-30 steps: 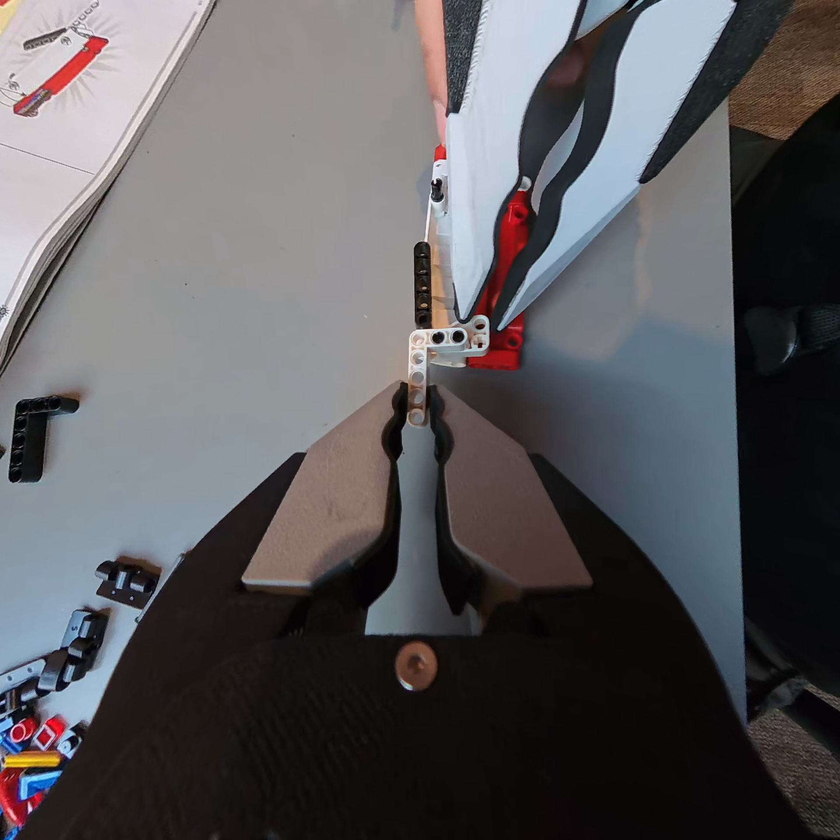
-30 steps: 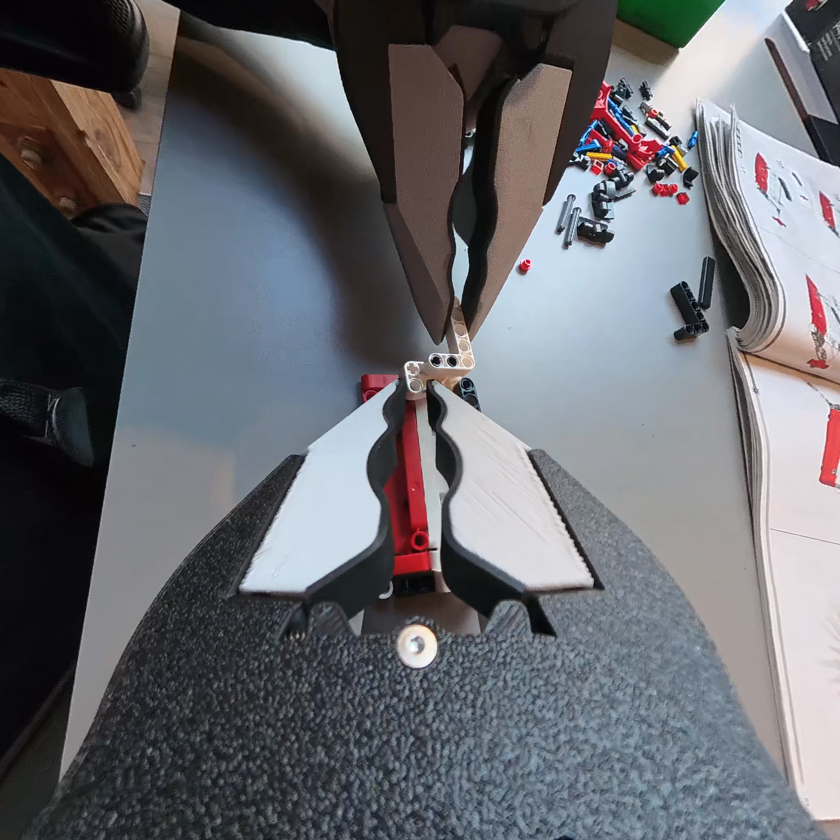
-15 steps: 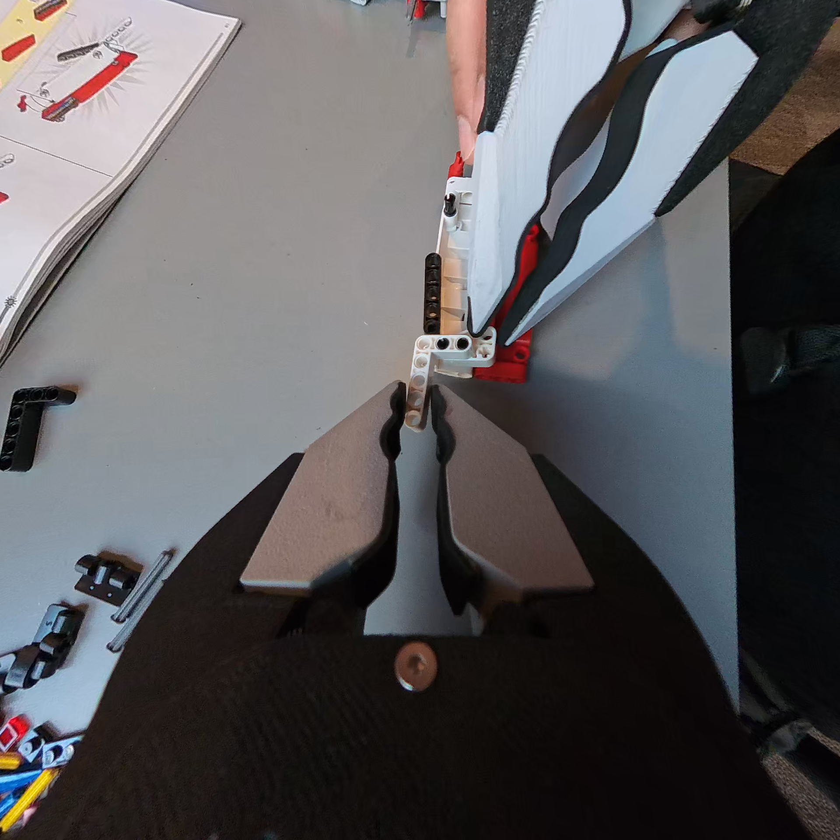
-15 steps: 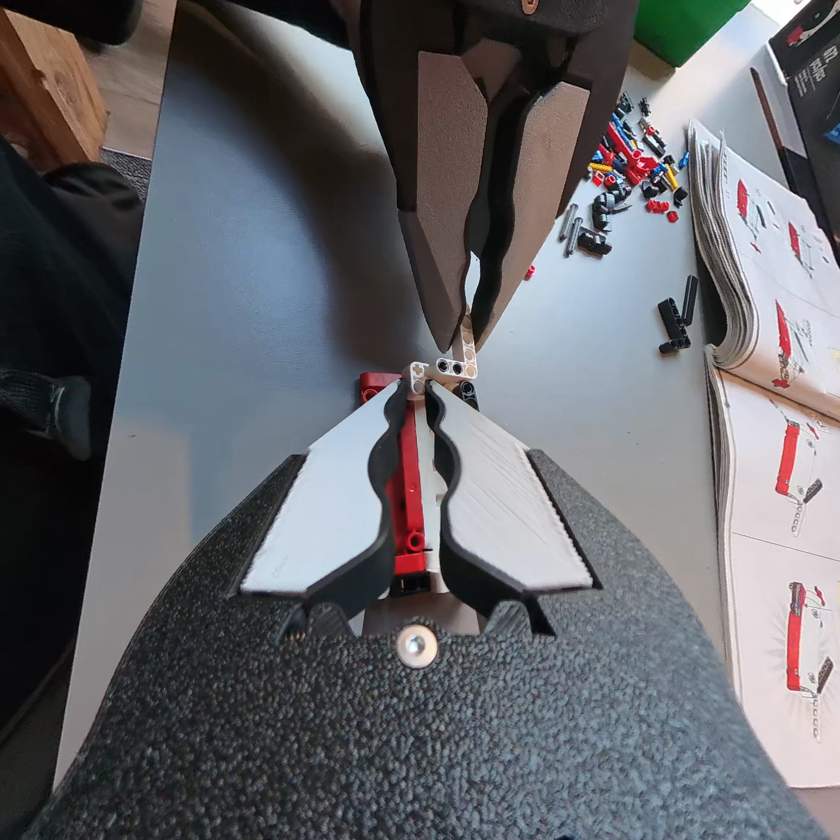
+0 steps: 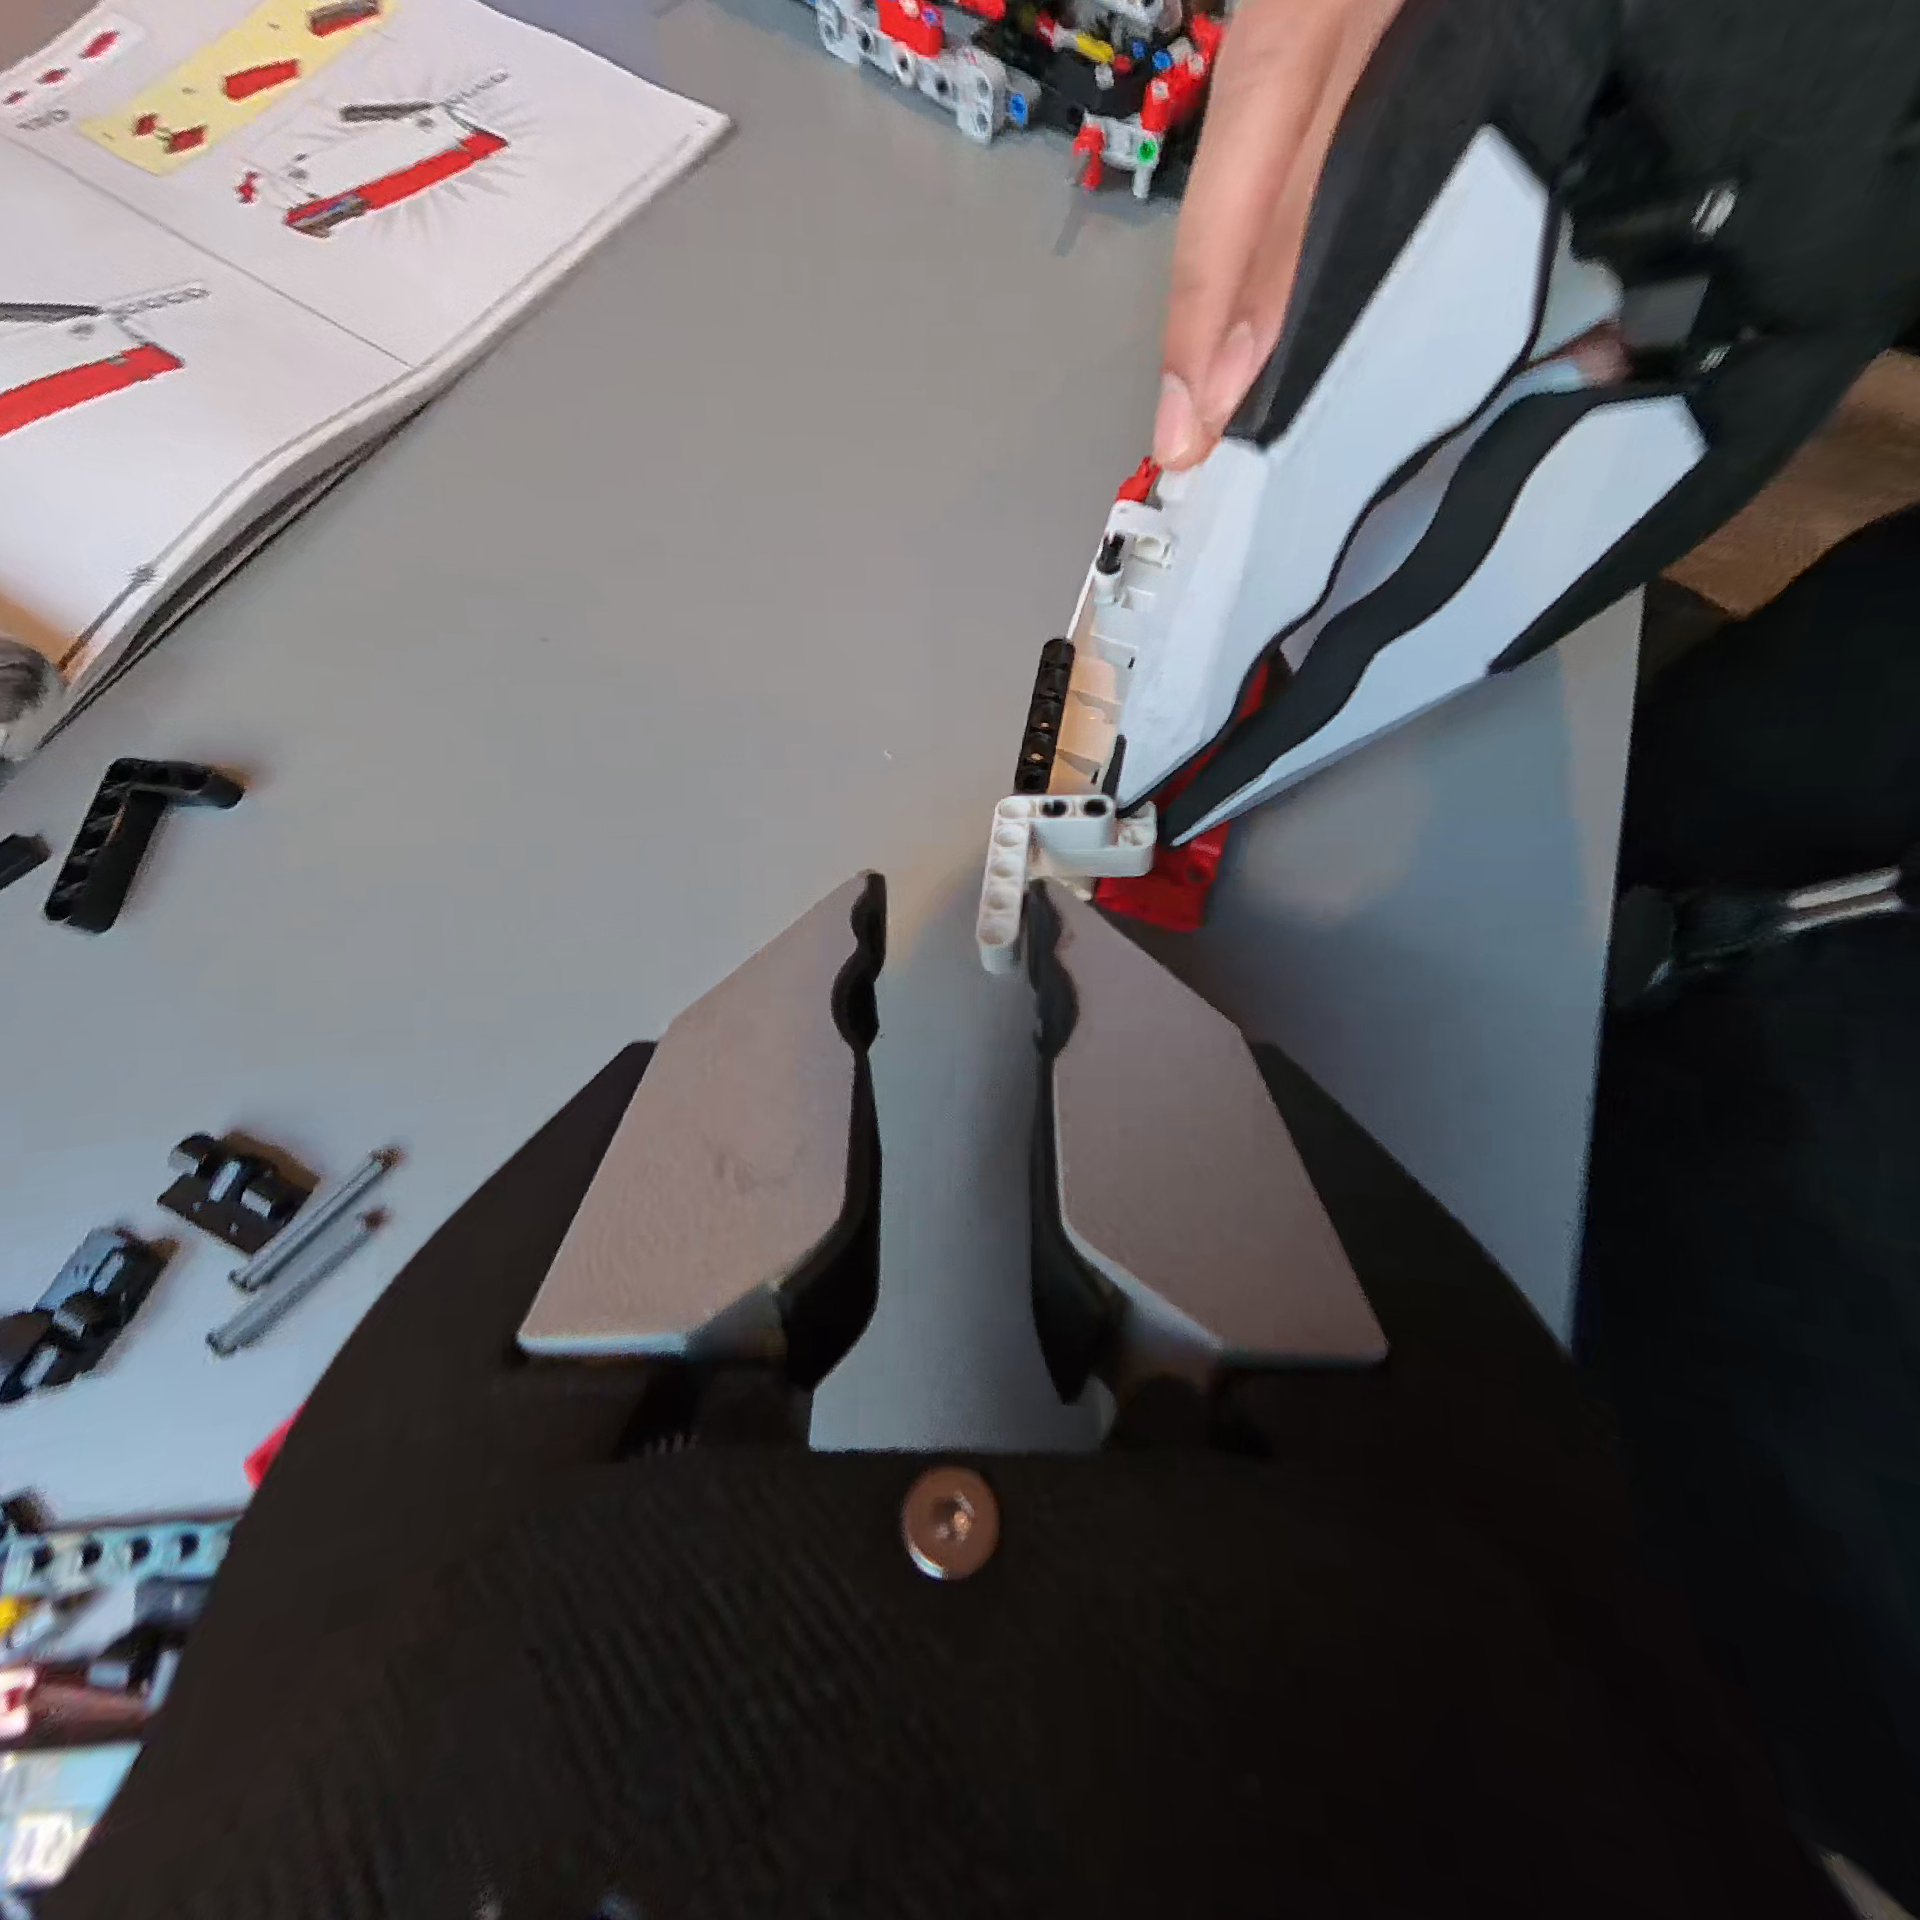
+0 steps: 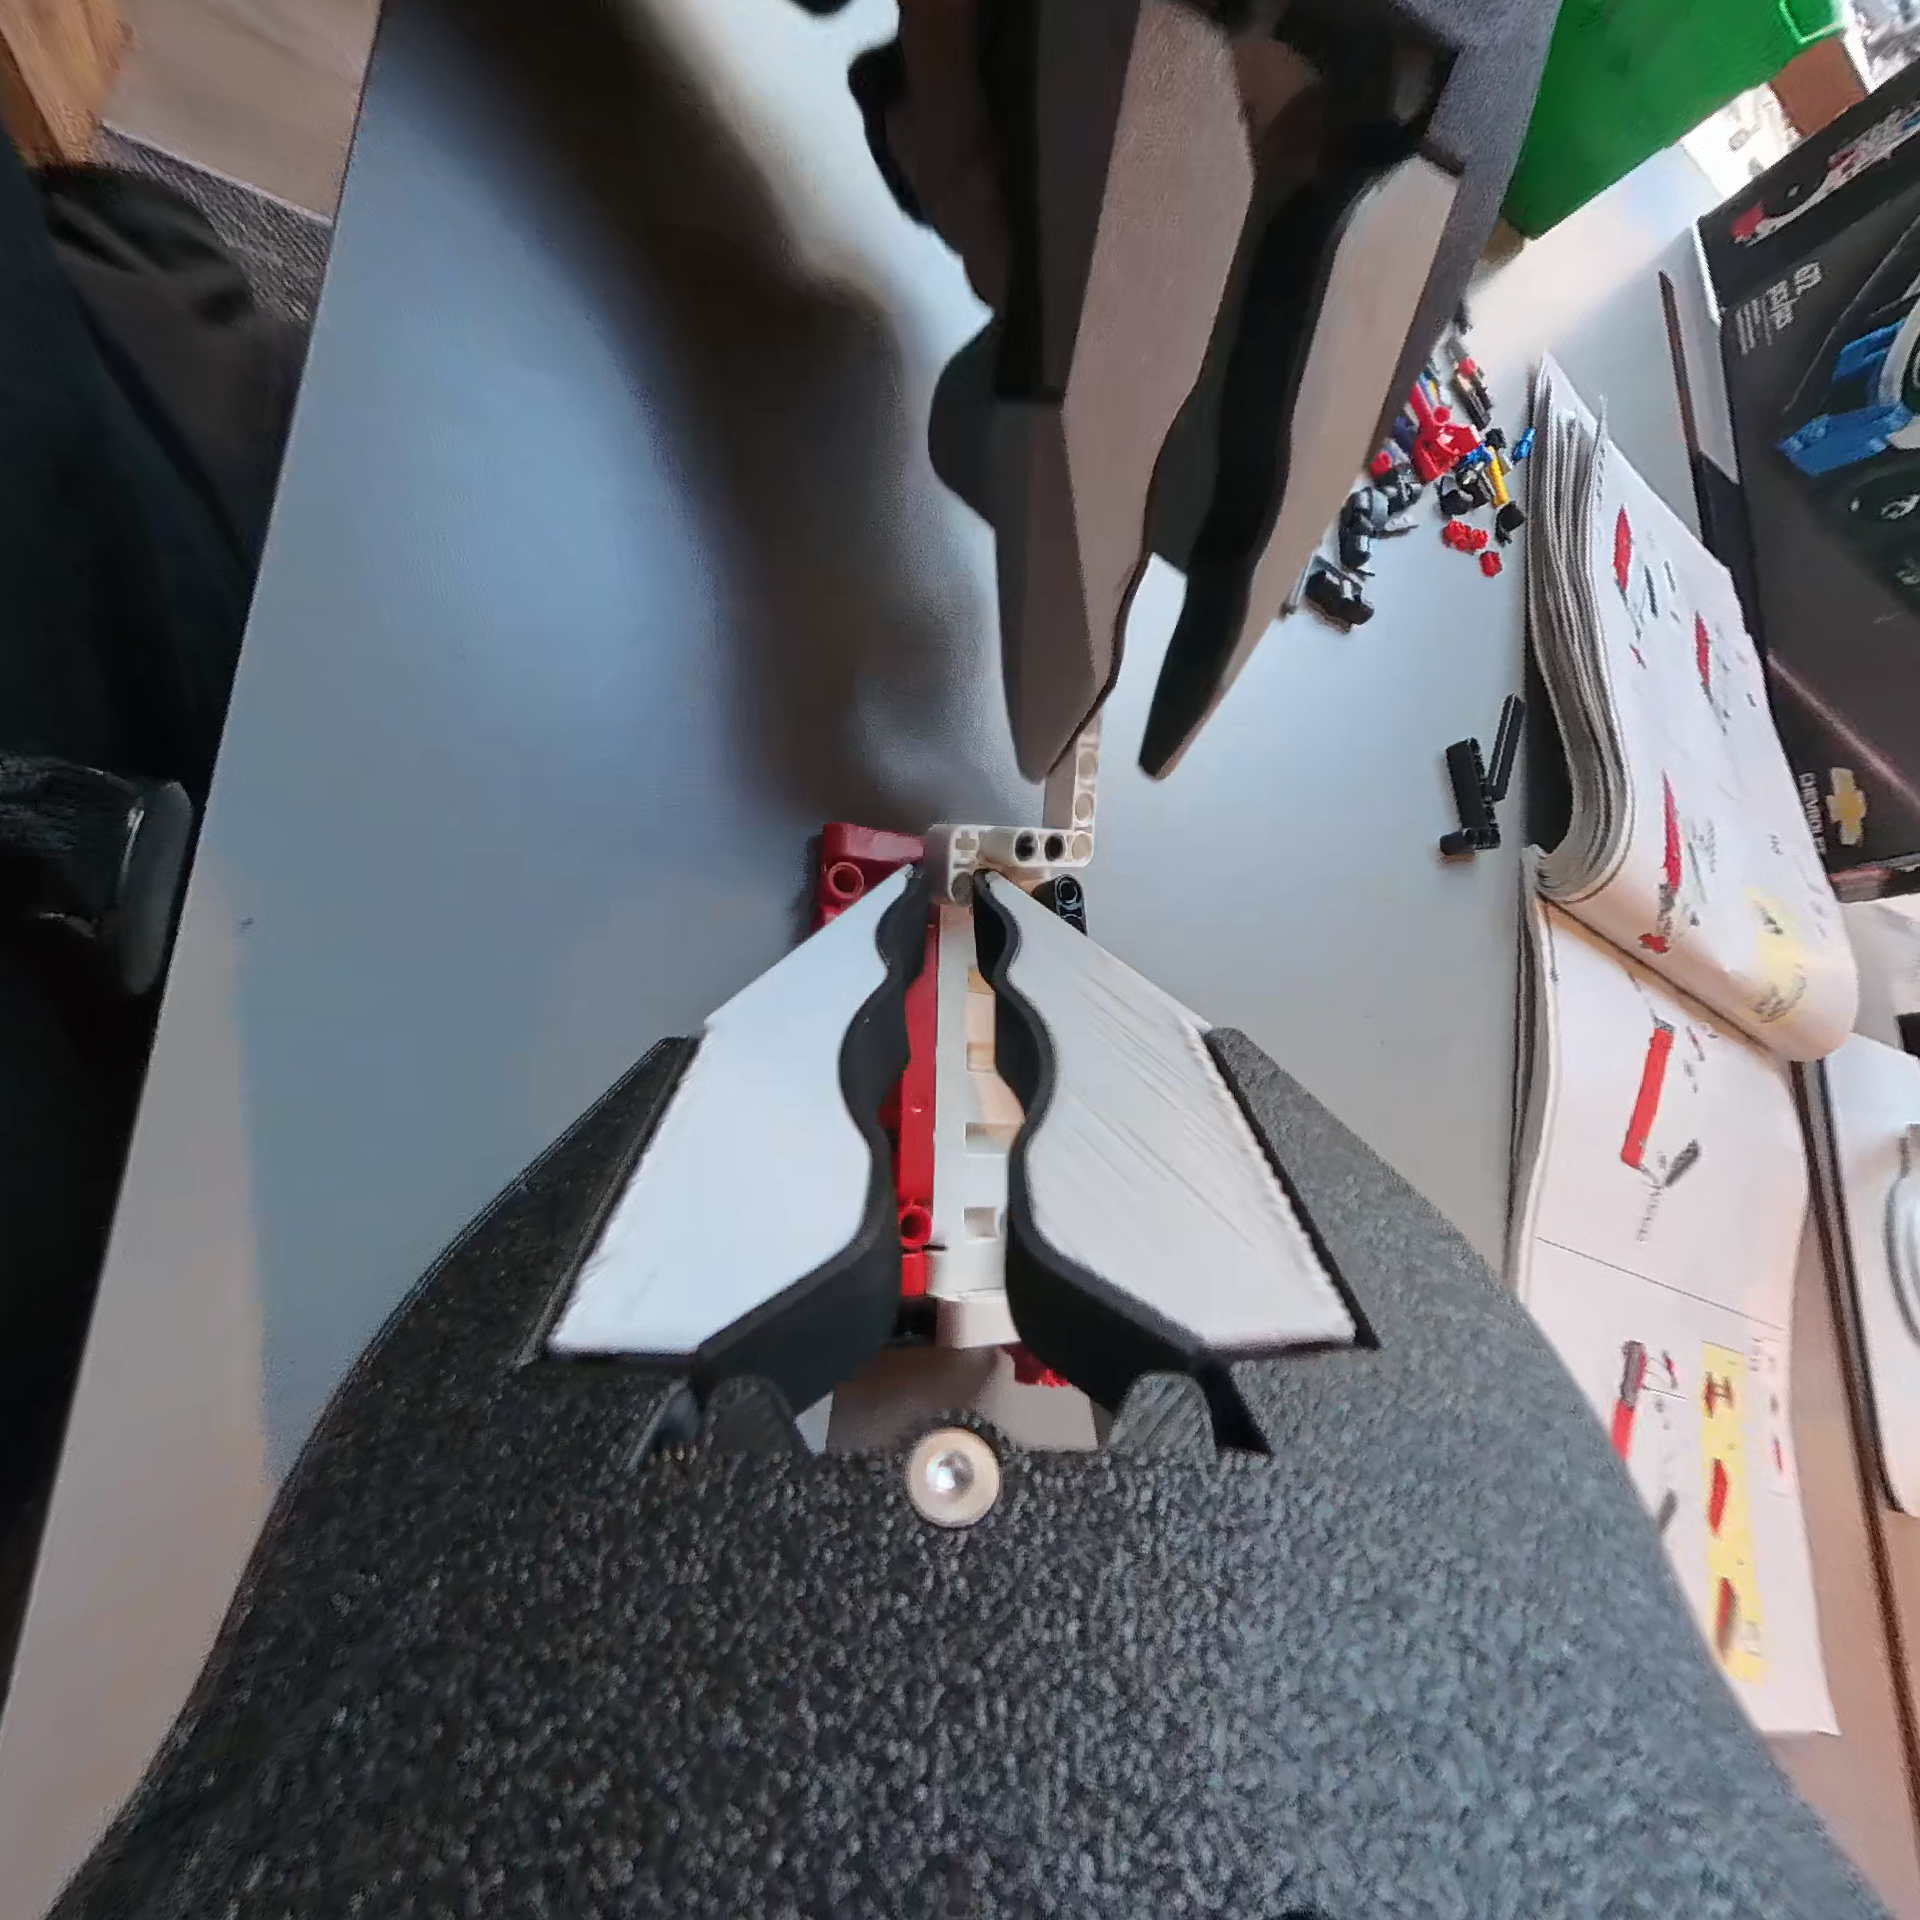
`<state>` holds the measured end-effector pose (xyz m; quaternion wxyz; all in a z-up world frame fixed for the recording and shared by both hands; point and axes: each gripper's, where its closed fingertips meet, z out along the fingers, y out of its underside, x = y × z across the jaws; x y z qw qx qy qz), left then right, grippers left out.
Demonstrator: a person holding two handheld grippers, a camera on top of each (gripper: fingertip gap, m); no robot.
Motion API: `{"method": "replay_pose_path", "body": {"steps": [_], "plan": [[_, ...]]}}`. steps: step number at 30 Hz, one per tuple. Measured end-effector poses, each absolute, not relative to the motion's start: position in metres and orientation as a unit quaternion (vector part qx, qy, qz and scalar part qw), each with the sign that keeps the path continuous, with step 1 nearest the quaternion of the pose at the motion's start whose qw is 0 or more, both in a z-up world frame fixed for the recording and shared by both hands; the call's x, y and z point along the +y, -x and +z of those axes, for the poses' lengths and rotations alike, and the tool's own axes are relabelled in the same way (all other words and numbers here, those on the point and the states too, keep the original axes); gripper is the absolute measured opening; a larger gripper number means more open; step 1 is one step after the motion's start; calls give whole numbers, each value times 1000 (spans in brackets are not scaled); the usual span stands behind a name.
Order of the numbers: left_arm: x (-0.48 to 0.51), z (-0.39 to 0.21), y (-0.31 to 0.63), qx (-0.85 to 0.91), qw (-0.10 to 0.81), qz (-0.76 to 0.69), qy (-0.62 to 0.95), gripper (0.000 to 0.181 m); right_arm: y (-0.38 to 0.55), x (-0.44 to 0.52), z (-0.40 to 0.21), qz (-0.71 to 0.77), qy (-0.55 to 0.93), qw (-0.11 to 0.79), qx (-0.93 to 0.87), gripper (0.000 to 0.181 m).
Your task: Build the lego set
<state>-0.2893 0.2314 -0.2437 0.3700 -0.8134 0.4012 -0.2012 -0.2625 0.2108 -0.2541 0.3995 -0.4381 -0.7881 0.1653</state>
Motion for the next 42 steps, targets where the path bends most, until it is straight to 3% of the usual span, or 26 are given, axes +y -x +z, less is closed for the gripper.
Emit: {"method": "replay_pose_path", "body": {"steps": [5, 9, 14, 25, 35, 42], "plan": [[210, -218, 275, 386, 366, -252, 809, 16, 260, 212, -260, 131, 421, 399, -804, 9], [202, -234, 267, 395, 327, -252, 821, 16, 263, 208, -260, 125, 407, 405, -809, 8], [209, -249, 270, 401, 338, -227, 821, 0, 262, 207, -259, 134, 414, 407, -803, 9], [199, -246, 264, 402, 317, -220, 830, 20, 262, 207, -259, 153, 420, 411, -794, 8], [210, -256, 269, 447, 361, -115, 810, 11, 262, 210, -256, 145, 412, 421, -795, 7], [211, -256, 268, 460, 391, -89, 793, 14, 263, 211, -256, 150, 412, 422, -793, 7]]}}
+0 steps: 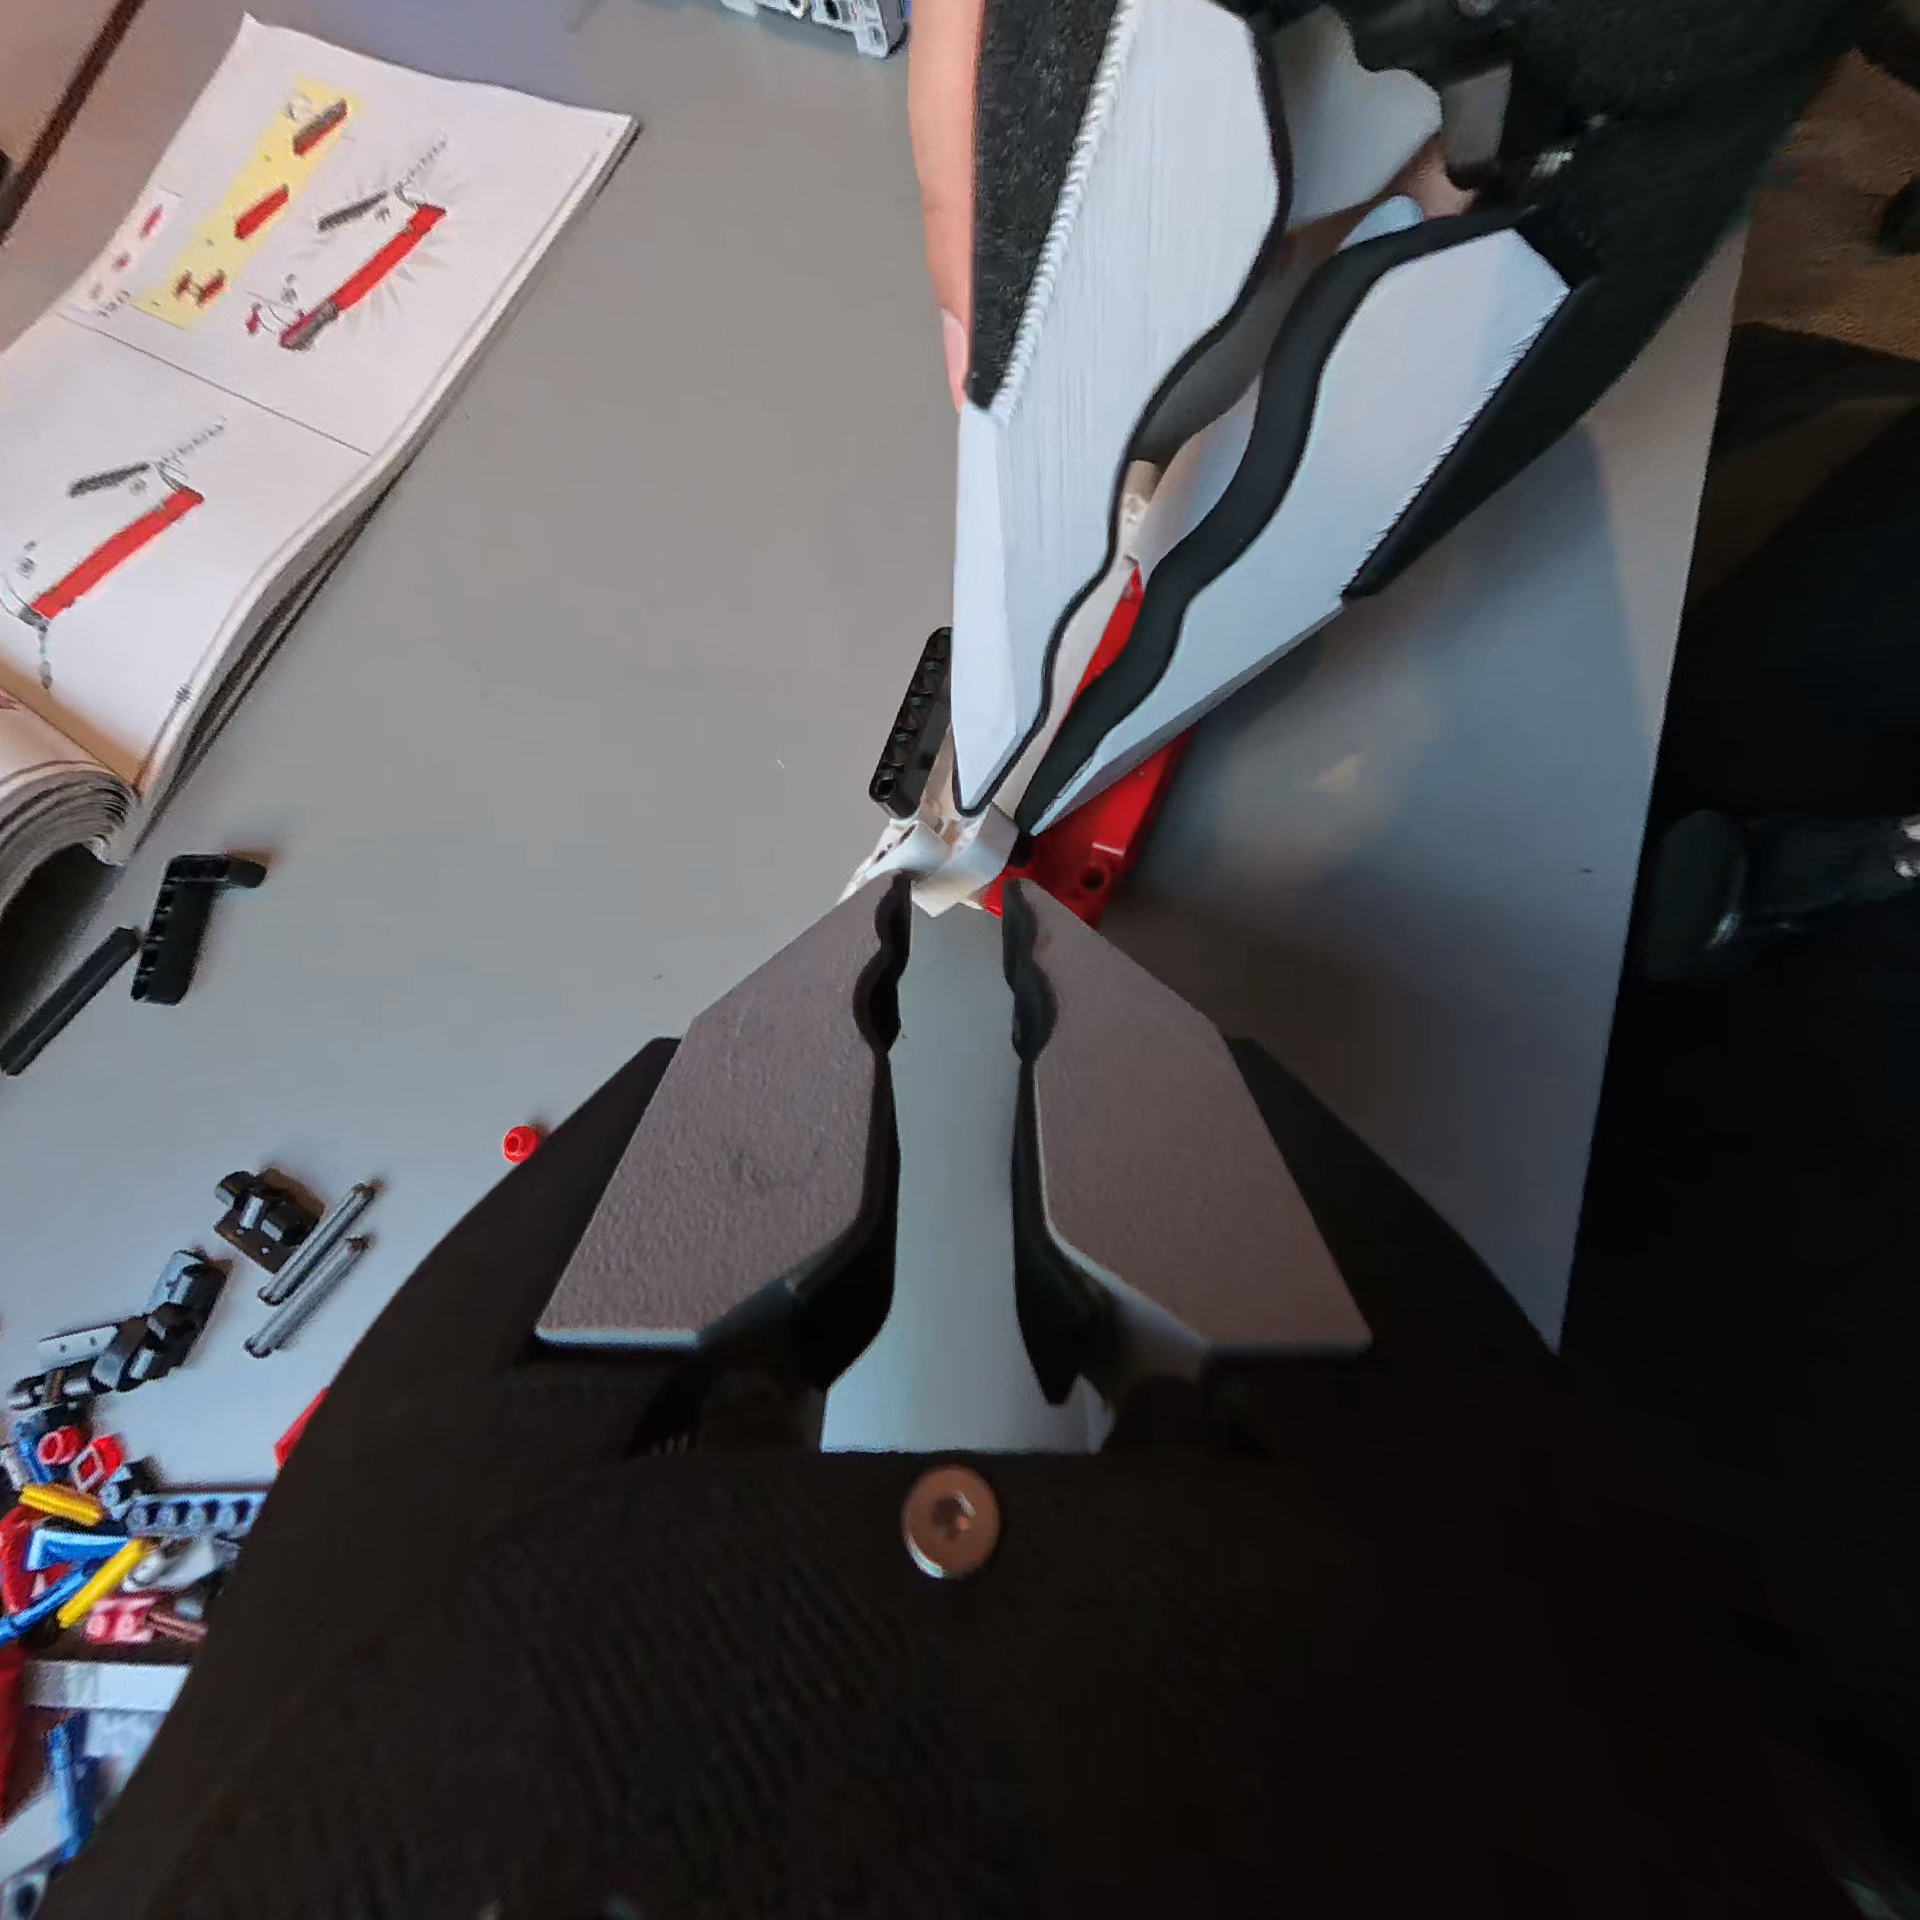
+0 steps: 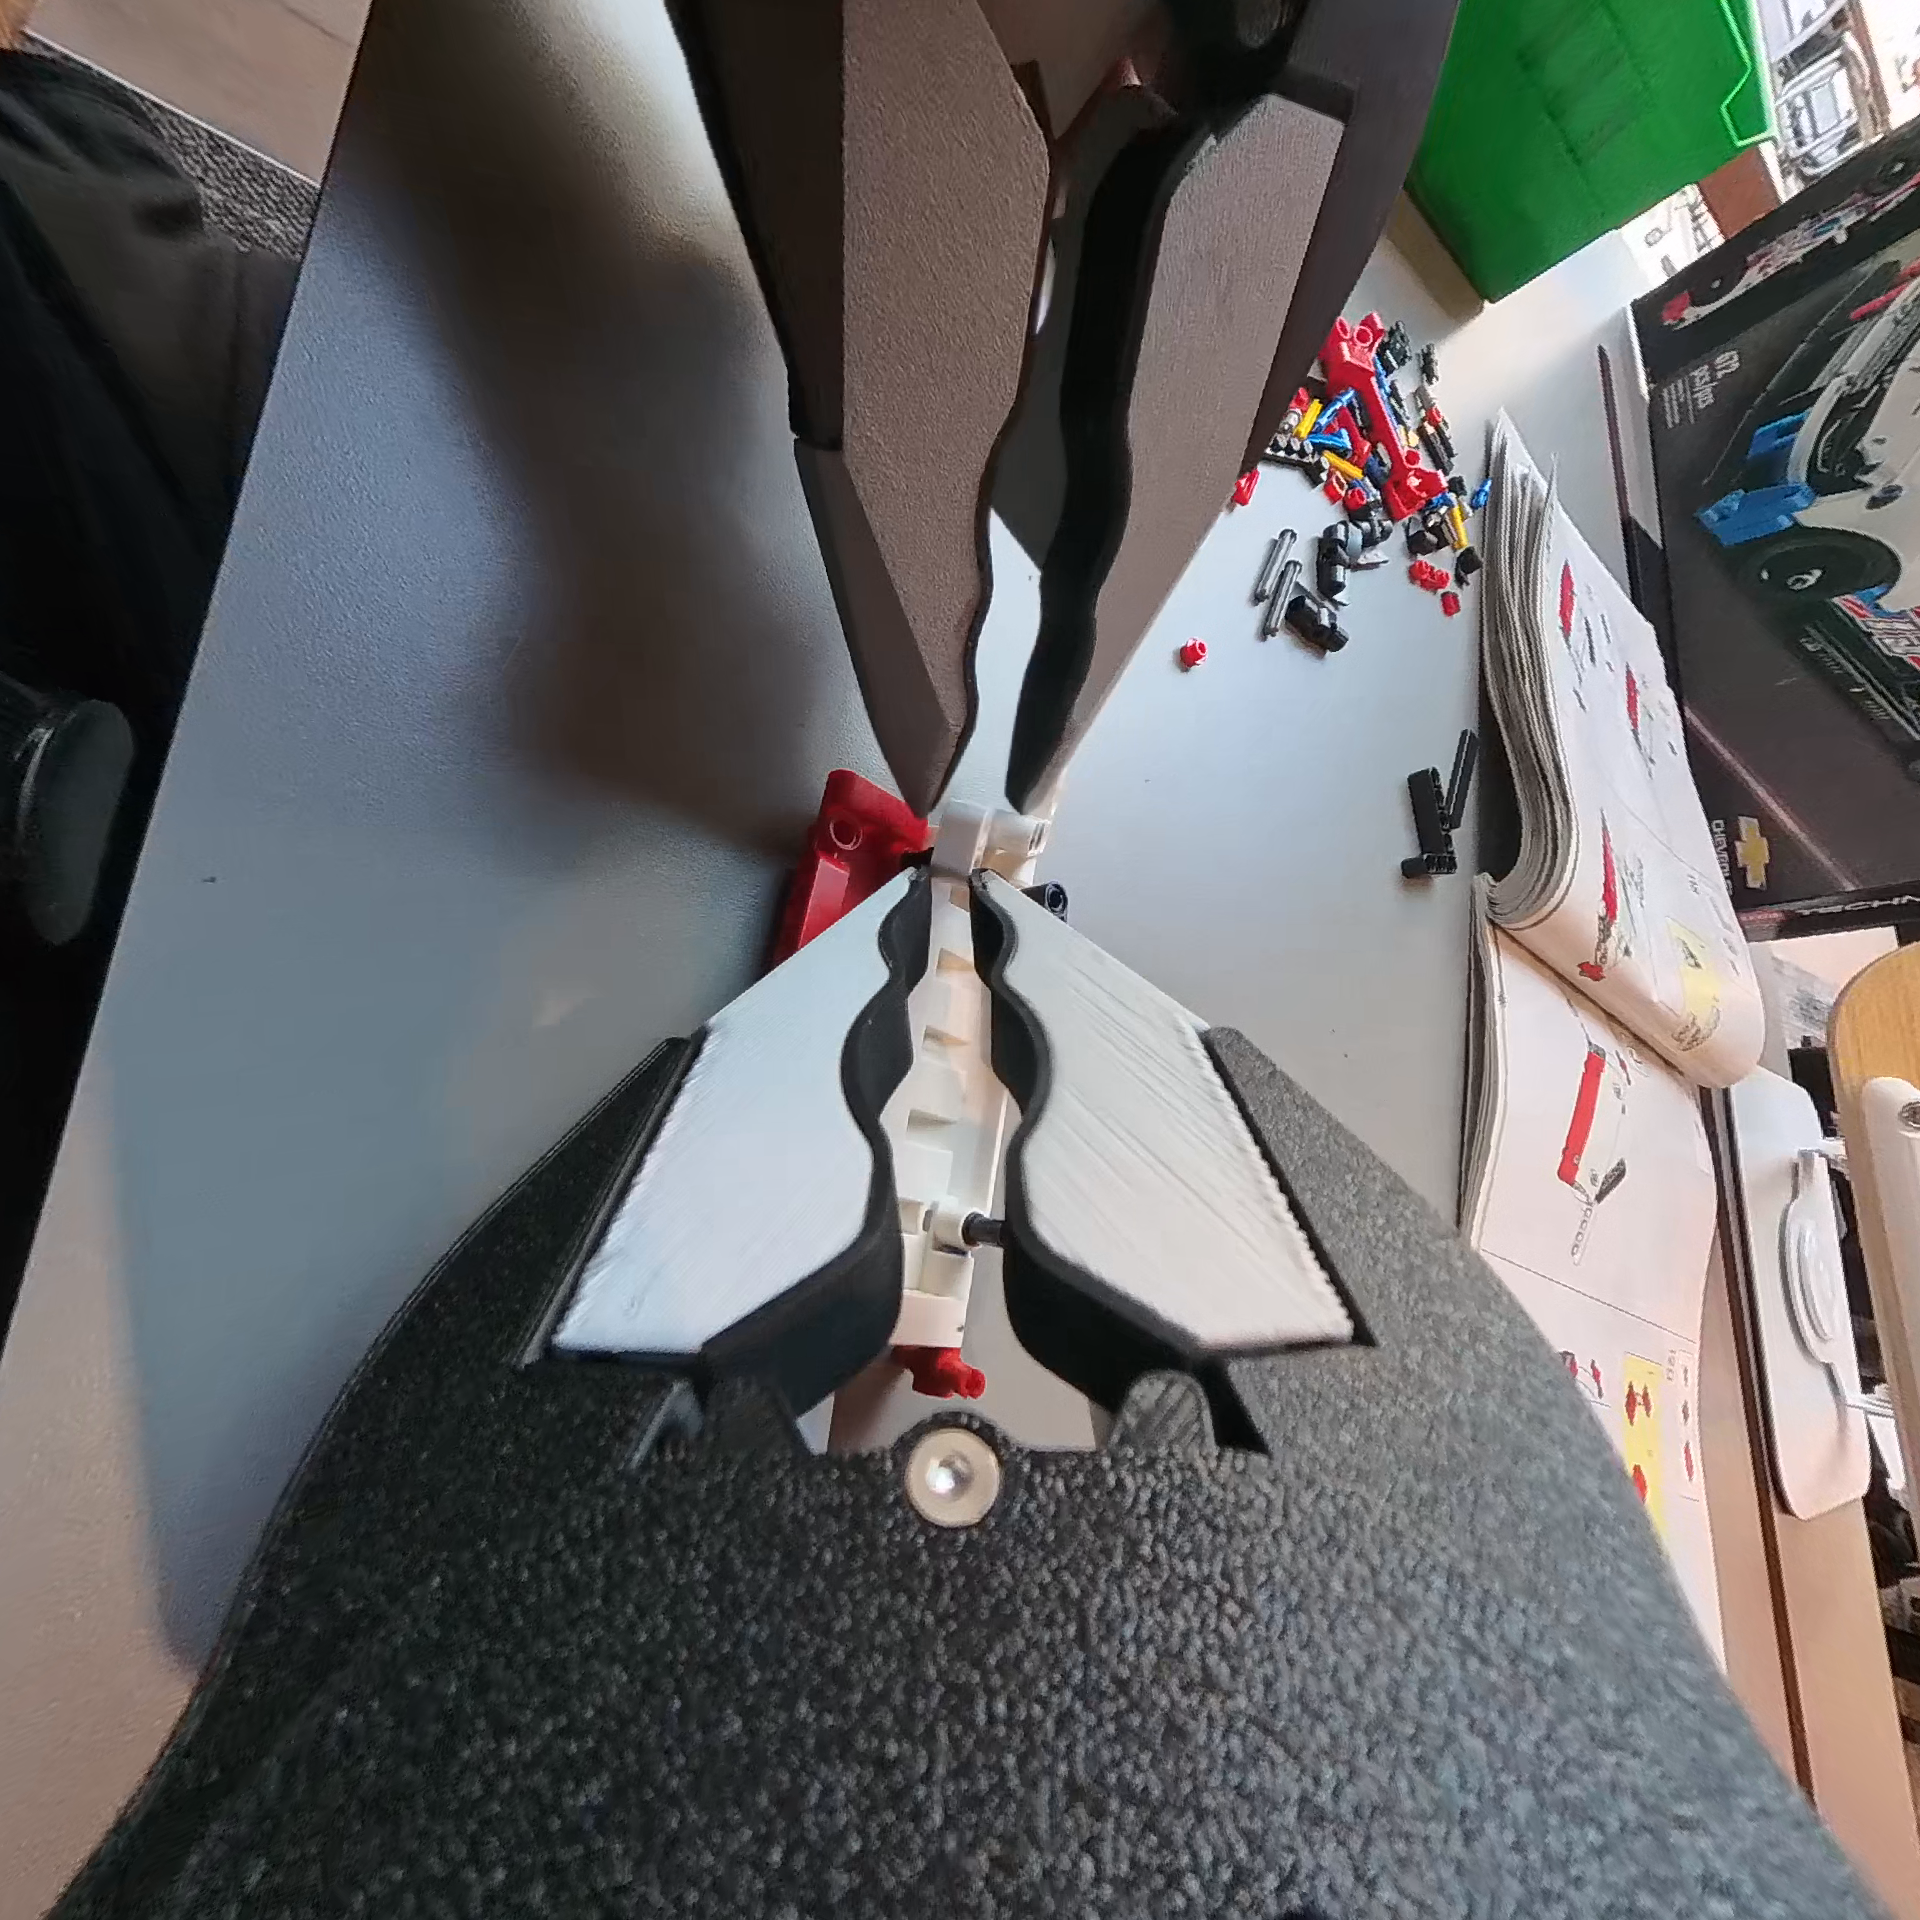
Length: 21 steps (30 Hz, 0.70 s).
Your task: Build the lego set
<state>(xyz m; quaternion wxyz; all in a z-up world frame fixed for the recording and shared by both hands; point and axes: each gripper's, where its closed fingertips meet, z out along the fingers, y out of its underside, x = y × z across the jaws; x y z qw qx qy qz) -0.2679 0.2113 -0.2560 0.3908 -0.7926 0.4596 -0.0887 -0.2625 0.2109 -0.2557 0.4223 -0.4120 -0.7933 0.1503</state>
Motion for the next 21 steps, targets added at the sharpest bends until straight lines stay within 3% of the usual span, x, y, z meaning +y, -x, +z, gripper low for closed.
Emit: {"method": "replay_pose_path", "body": {"steps": [5, 21], "plan": [[214, -259, 270, 502, 414, -18, 759, 11, 262, 211, -256, 155, 415, 419, -793, 7], [215, -259, 272, 505, 430, -9, 748, 0, 261, 211, -249, 165, 416, 426, -786, 7]]}}
